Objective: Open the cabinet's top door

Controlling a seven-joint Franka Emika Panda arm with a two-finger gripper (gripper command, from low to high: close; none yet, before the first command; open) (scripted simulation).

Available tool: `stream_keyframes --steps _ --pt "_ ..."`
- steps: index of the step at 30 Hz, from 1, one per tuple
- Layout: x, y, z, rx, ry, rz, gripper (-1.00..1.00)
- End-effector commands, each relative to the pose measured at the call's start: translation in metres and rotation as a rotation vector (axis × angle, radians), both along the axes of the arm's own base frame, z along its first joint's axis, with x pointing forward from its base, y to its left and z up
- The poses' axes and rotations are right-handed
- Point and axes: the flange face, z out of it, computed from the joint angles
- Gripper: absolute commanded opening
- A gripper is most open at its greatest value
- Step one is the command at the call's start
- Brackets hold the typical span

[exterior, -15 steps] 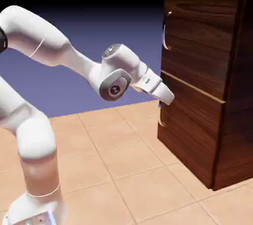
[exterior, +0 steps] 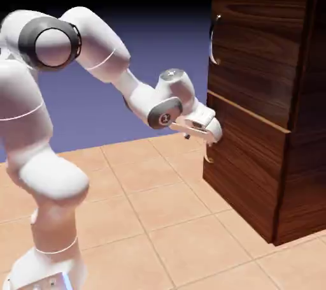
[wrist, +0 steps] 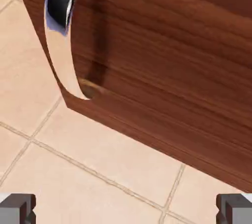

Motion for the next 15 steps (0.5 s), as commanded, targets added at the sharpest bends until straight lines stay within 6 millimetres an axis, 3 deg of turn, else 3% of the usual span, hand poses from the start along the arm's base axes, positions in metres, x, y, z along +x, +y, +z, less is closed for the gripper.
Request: stream_keyframes --steps 1,9,15 --pt "0.002 0.005 -0.012 -0.011 0.026 0.011 0.0" --pt "0.01 0.044 -0.101 -0.143 0.183 0.099 0.0" --pt "0.011 0.068 -0.151 -0.283 0.229 0.171 0.0"
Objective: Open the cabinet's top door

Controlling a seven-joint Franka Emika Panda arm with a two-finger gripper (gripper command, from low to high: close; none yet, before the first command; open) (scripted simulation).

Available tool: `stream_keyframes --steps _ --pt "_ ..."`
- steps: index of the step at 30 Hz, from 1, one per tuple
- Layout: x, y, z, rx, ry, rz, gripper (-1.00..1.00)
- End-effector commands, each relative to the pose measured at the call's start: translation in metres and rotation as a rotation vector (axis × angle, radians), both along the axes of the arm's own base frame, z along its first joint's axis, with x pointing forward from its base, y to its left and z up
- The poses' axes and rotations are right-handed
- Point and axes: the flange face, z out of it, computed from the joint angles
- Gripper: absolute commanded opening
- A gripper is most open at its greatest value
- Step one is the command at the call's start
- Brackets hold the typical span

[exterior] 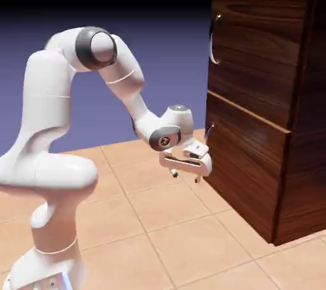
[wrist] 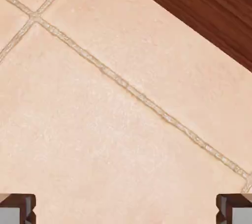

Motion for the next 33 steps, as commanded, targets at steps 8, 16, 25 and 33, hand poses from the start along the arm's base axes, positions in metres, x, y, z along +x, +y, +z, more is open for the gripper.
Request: stream_keyframes --steps 8,16,25,33 --pt "0.003 0.039 -0.031 -0.188 -0.044 0.145 0.0" --pt "-0.001 0.107 -0.019 -0.351 -0.197 0.349 0.0" --pt "0.009 0.146 0.054 -0.474 -0.585 0.344 0.0" --pt "0.04 0.097 0.184 -0.233 -0.902 -0.073 0.0"
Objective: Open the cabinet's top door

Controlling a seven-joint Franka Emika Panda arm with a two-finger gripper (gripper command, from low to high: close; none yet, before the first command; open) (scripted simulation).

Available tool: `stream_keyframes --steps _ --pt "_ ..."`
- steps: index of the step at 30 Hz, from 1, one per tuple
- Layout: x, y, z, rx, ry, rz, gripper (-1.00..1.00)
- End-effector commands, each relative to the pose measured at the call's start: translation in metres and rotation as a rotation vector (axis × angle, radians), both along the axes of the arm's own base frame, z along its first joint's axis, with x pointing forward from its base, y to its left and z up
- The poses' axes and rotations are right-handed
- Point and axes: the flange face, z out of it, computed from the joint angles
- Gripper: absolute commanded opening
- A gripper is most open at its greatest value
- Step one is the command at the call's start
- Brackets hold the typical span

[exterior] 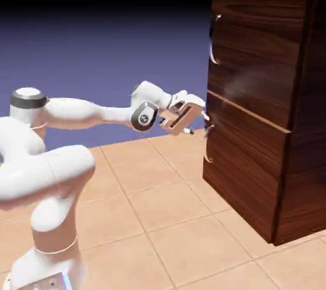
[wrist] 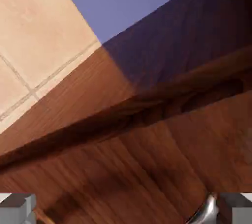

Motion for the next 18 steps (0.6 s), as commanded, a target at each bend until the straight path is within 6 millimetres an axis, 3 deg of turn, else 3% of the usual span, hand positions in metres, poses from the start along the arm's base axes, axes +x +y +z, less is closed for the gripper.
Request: stream_keyframes --steps 1,7,12,13,14,15,18 --pt "0.001 -0.006 0.017 0.057 -0.043 -0.021 0.0" --pt "-0.008 -0.035 0.115 0.395 -0.299 -0.085 0.0" --pt "-0.033 -0.043 0.19 0.678 -0.493 -0.047 0.0" --pt "-0.042 -0.052 0.206 0.695 -0.532 -0.052 0.0" --pt "-0.049 -0.058 0.214 0.706 -0.565 -0.056 0.0" --pt "-0.05 -0.057 0.209 0.734 -0.583 -0.044 0.0" --pt "-0.067 -0.046 0.223 0.793 -0.624 0.006 0.0"
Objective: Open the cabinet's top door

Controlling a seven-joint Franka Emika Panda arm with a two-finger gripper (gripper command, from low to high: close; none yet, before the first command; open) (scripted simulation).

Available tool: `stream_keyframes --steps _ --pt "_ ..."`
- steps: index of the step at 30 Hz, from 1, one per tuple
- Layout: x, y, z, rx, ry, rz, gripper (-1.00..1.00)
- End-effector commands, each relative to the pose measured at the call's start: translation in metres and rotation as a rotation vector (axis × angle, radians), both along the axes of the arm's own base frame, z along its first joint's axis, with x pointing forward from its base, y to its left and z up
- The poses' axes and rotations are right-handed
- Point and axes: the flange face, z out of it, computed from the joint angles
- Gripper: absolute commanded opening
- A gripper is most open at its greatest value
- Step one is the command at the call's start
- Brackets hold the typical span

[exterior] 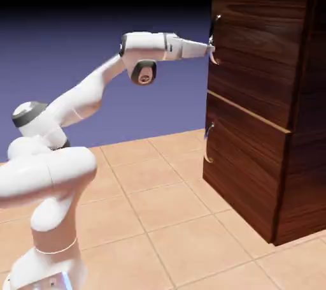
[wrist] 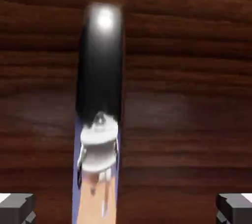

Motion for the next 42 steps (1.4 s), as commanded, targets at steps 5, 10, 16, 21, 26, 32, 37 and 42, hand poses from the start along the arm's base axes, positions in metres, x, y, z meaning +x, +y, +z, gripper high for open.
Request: stream_keyframes --steps 5,10,16,21,26,32,37,42 --pt "0.05 -0.002 0.0 0.0 0.0 0.0 -1.0" --pt "0.012 -0.018 0.0 0.0 0.0 0.104 -1.0" --pt "-0.044 -0.049 0.0 0.0 0.0 0.265 -1.0" --pt "-0.088 -0.084 0.0 0.0 0.0 0.408 -1.0" --pt "-0.123 -0.121 0.0 0.0 0.0 0.537 -1.0" --pt "-0.151 -0.159 0.0 0.0 0.0 0.656 -1.0" --pt "-0.171 -0.191 0.0 0.0 0.0 0.752 -1.0" --pt "-0.189 -0.23 0.0 0.0 0.0 0.86 -1.0"
